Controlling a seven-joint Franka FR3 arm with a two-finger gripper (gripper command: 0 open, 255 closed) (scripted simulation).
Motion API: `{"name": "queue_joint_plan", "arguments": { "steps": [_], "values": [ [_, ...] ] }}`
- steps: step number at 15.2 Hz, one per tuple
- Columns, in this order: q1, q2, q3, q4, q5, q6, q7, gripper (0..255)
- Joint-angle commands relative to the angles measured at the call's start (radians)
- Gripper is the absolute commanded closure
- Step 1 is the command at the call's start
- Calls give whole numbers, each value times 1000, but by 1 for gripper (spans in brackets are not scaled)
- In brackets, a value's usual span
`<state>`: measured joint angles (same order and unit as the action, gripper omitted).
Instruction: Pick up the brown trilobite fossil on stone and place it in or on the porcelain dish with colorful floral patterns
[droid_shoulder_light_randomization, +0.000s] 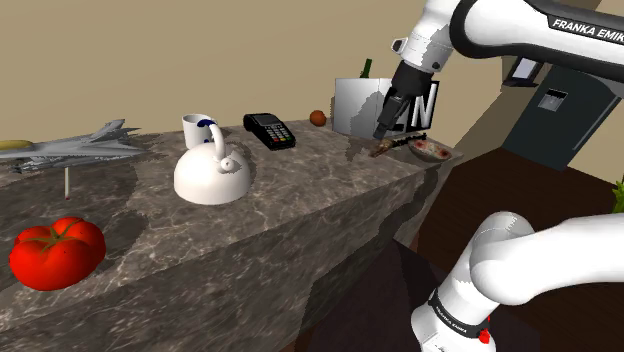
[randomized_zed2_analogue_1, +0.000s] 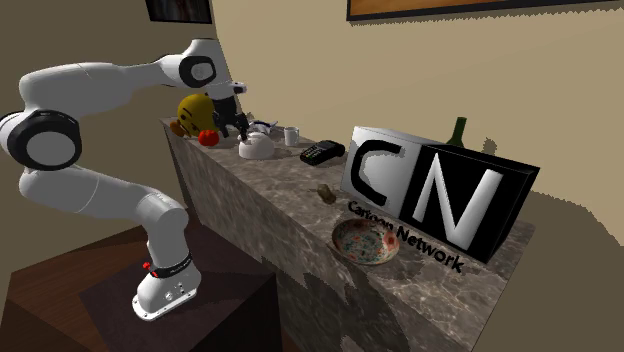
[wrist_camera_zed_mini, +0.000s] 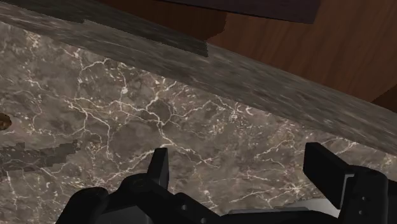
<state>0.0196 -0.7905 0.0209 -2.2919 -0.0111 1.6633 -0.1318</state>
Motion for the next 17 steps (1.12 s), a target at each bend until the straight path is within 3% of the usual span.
{"name": "queue_joint_plan", "arguments": {
  "steps": [1, 17],
  "values": [
    [0, 0, 0, 0, 0, 0, 0, 0],
    [-121, 406, -176, 128, -248, 122, -221, 0]
  ]
}}
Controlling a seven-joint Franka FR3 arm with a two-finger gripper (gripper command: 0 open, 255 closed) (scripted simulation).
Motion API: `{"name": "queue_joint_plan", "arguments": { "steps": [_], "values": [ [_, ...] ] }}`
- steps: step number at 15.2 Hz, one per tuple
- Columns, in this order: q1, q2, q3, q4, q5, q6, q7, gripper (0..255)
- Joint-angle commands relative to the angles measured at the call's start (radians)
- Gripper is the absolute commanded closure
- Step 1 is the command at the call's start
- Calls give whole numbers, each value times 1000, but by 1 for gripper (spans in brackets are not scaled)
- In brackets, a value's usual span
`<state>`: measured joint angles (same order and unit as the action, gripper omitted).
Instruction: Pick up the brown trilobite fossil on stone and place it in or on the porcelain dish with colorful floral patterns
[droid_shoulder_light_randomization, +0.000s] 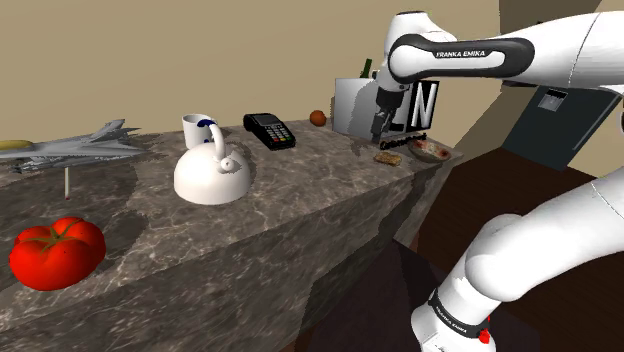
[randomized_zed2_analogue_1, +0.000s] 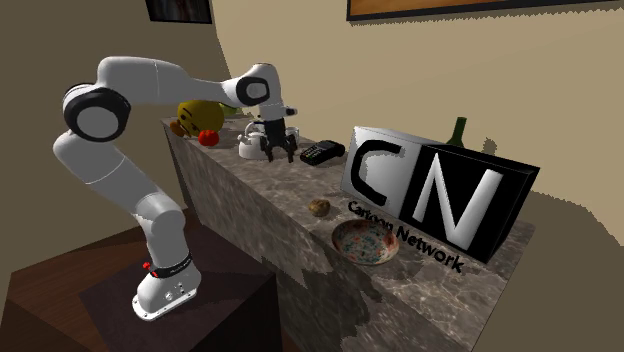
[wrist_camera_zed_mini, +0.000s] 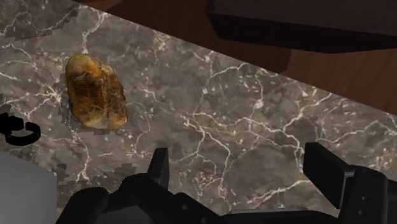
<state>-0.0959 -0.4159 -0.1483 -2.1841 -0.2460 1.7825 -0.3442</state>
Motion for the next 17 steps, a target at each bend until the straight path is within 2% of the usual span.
{"name": "queue_joint_plan", "arguments": {
  "steps": [1, 13, 17],
  "values": [
    [-12, 61, -16, 36, -26, 10, -21, 0],
    [-95, 425, -117, 286, -146, 66, -152, 0],
    [-104, 433, -125, 245, -151, 118, -149, 0]
  ]
}}
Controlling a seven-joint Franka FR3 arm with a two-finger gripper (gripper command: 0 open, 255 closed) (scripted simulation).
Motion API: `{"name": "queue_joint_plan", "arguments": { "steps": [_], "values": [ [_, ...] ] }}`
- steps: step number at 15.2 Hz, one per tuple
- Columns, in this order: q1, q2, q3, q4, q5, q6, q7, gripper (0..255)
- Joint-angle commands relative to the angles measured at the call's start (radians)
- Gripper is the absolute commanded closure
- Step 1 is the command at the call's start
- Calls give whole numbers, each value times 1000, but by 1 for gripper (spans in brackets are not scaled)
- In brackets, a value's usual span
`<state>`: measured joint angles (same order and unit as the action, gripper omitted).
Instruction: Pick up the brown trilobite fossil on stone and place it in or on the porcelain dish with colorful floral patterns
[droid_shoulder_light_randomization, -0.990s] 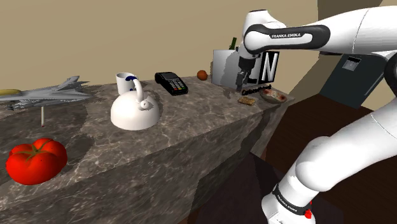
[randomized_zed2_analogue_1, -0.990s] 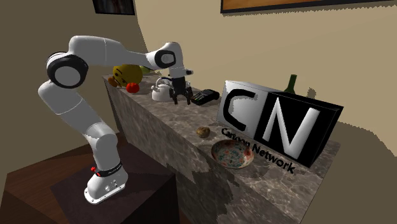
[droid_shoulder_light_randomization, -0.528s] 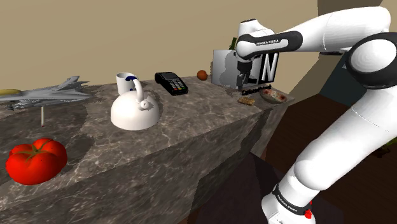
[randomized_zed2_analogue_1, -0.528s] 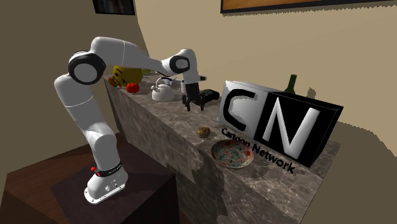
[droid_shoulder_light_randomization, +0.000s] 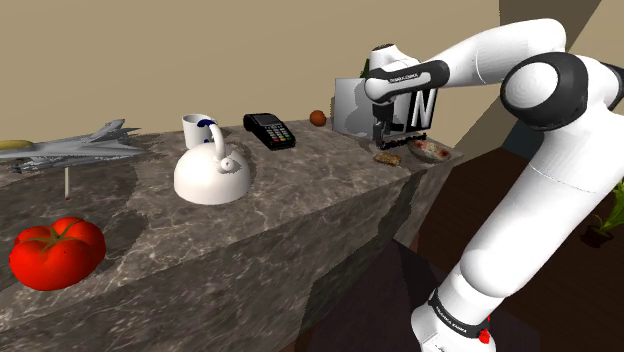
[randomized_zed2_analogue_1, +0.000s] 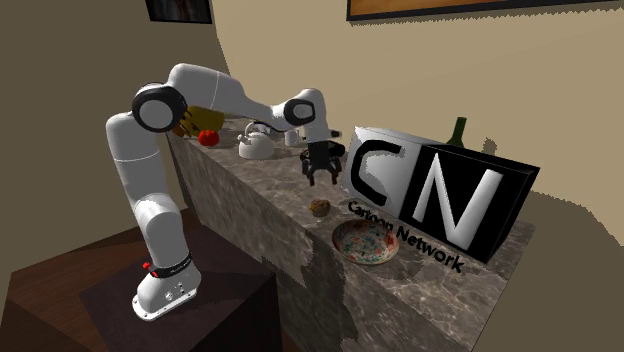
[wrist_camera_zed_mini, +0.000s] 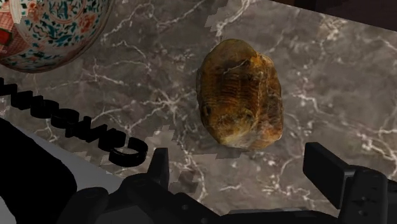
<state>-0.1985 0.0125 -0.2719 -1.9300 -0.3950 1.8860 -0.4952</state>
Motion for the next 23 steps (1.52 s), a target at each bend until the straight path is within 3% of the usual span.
{"name": "queue_joint_plan", "arguments": {
  "steps": [1, 11, 12, 21, 22, 23],
  "values": [
    [-4, 7, -4, -19, -3, 27, 3, 0],
    [-10, 14, -10, -44, -6, 60, 4, 0],
    [-10, 14, -10, -44, -6, 60, 4, 255],
    [-10, 14, -10, -44, -6, 60, 4, 255],
    [-10, 14, -10, -44, -6, 60, 4, 0],
    [-13, -37, -14, -110, -30, 95, 37, 0]
  ]
}}
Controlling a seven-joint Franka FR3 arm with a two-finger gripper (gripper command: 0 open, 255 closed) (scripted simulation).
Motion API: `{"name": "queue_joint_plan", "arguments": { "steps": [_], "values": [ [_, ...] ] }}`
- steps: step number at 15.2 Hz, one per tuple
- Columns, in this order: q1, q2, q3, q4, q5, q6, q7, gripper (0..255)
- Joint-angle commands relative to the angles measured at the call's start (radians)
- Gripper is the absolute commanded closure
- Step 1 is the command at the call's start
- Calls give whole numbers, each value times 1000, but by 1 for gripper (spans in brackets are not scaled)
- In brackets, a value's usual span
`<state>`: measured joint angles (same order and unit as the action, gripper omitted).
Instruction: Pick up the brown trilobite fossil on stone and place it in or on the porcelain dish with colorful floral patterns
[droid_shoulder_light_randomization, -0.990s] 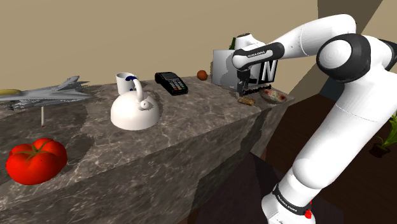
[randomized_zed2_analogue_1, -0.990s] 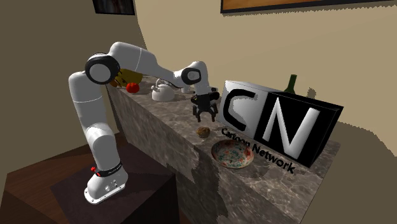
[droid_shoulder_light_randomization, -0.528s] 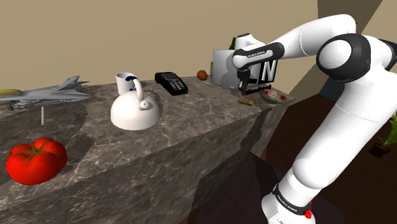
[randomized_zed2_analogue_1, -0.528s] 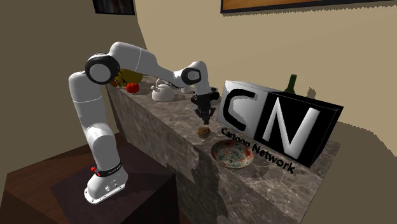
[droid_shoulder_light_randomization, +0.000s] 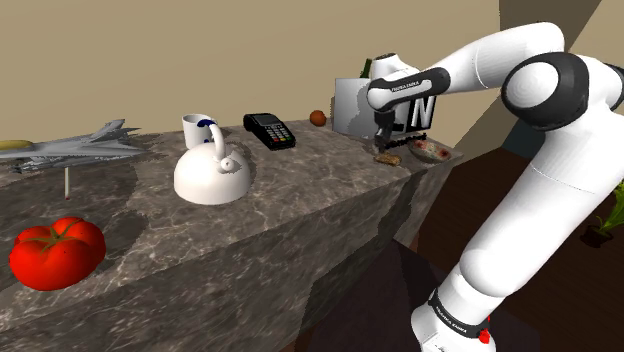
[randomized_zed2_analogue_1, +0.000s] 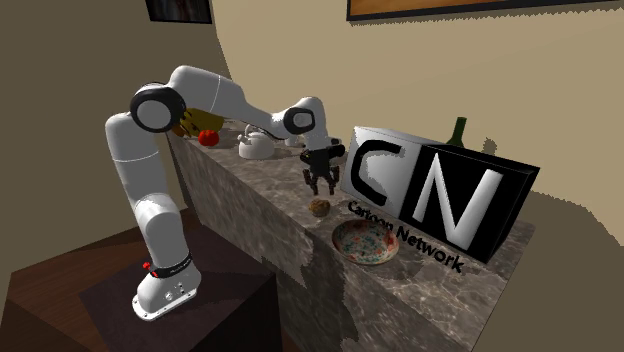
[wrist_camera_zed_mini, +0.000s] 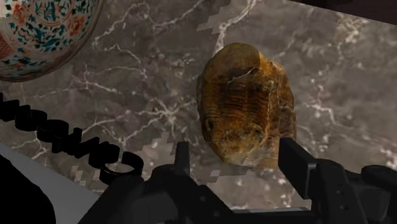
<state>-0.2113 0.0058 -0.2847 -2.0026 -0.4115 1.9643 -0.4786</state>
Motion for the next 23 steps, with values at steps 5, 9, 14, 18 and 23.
{"name": "queue_joint_plan", "arguments": {
  "steps": [5, 9, 14, 18, 23],
  "values": [
    [-29, -209, -13, -277, -113, 151, 146, 0],
    [-39, -182, -27, -301, -124, 206, 149, 0],
    [-45, -162, -37, -315, -131, 242, 152, 0],
    [-45, -162, -37, -315, -131, 242, 152, 0],
    [-45, -162, -37, -315, -131, 242, 152, 255]
  ]
}}
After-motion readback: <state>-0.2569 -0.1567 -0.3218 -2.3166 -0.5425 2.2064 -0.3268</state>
